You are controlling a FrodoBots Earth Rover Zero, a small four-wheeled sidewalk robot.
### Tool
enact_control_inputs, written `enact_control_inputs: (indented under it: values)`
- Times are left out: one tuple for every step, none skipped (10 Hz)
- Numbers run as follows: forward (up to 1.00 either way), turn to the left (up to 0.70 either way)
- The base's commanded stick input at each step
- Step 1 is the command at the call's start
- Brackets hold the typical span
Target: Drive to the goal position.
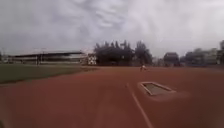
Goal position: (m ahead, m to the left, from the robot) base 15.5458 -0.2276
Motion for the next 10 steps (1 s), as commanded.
enact_control_inputs:
  values:
    - [0.5, 0.0]
    - [0.5, 0.0]
    - [0.5, 0.0]
    - [0.5, 0.0]
    - [0.5, 0.0]
    - [0.5, 0.0]
    - [0.5, 0.0]
    - [0.5, 0.0]
    - [0.5, 0.0]
    - [0.5, 0.0]
